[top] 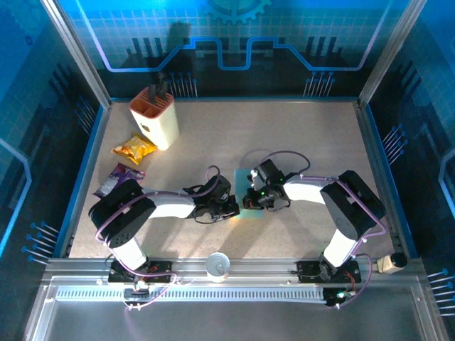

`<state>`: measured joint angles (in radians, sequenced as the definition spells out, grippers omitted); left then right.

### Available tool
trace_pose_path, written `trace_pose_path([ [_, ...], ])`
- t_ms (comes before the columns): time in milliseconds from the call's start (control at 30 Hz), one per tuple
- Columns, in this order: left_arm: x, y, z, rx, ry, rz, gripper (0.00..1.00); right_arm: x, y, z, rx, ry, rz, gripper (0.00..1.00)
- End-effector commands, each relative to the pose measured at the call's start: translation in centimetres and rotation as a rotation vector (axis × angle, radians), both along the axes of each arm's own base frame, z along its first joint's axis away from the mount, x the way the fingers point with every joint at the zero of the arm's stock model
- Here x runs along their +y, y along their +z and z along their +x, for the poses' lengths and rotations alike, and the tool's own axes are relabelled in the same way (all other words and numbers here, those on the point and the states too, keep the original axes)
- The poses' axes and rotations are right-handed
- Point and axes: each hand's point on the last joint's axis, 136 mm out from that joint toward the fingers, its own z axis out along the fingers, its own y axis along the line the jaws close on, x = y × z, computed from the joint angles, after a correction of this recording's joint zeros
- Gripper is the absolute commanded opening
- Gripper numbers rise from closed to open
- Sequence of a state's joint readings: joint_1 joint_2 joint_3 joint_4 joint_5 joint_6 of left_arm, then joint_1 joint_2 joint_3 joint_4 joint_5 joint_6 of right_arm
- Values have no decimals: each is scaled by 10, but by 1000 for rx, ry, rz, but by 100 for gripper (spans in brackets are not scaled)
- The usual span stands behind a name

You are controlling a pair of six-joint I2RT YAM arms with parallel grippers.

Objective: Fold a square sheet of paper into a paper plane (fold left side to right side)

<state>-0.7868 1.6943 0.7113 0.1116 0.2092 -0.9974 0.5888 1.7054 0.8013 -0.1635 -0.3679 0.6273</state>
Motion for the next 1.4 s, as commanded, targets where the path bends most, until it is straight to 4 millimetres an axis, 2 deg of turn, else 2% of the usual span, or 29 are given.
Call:
trace_pose_path([
  [0,62,-64,-52,210,33,281,0,-20,-10,17,-21,-43,-78,0],
  [500,64,-65,-53,211,39,280,0,-43,-10,48,-33,-99,-76,0],
  [733,64,-65,-54,212,41,280,0,-62,-16,58,-27,-133,-91,0],
  [767,64,-65,-54,212,41,278,0,-61,-10,68,-49,-139,-82,0],
  [1100,65,-65,-55,210,42,274,0,-81,-9,85,-60,-184,-61,0],
  [1200,63,-64,-54,207,41,268,0,-81,-3,89,-72,-189,-48,0],
  [1367,60,-61,-51,195,41,251,0,-78,28,89,-133,-185,0,0],
])
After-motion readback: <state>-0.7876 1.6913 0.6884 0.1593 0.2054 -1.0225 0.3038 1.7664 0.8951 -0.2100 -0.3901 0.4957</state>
